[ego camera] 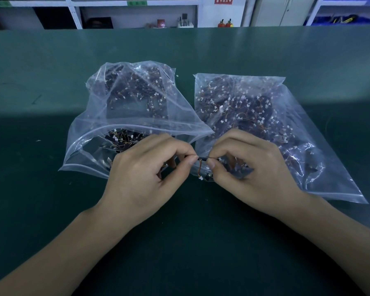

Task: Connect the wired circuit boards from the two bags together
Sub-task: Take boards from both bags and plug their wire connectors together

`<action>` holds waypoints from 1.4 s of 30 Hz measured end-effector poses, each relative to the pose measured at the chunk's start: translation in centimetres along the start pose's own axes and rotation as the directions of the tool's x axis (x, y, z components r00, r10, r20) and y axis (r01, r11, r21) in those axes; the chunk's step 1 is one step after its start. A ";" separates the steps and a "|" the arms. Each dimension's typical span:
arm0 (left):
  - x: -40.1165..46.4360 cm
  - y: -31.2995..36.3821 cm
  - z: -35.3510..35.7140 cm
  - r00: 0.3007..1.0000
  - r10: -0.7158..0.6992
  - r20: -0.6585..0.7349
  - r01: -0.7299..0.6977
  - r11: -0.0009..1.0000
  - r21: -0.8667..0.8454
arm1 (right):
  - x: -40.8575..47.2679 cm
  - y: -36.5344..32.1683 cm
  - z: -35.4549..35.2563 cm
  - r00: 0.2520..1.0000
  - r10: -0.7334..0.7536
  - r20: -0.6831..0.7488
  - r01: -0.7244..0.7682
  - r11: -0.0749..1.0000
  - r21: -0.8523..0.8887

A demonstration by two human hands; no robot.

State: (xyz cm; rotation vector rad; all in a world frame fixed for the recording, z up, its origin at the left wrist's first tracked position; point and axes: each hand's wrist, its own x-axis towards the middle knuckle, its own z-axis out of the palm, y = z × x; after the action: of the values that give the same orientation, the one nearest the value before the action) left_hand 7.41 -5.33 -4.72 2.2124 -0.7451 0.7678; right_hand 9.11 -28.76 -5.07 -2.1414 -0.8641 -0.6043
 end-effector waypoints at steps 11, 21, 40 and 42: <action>0.1 -0.4 -0.3 0.991 0.033 -0.129 -0.035 0.999 -0.008 | 0.2 0.2 -1.0 0.992 0.065 0.105 -0.042 0.977 -0.209; 0.1 -0.7 -0.3 0.992 0.127 0.017 -0.127 0.992 0.007 | 0.1 0.7 -1.0 0.996 0.090 -0.012 -0.091 0.991 -0.096; 0.3 0.9 1.9 0.957 0.198 0.212 -0.277 0.838 0.469 | -0.3 -0.1 0.0 0.998 0.026 0.058 -0.024 0.999 -0.038; 0.1 0.8 2.1 0.952 0.194 0.238 -0.285 0.845 0.452 | -0.3 0.0 0.0 0.995 0.035 0.089 -0.030 0.998 -0.060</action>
State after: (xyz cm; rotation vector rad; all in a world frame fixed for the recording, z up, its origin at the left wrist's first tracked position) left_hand 7.57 -7.37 -5.62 2.7013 -1.0287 0.9657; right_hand 8.92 -28.85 -5.23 -2.2461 -0.8677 -0.5259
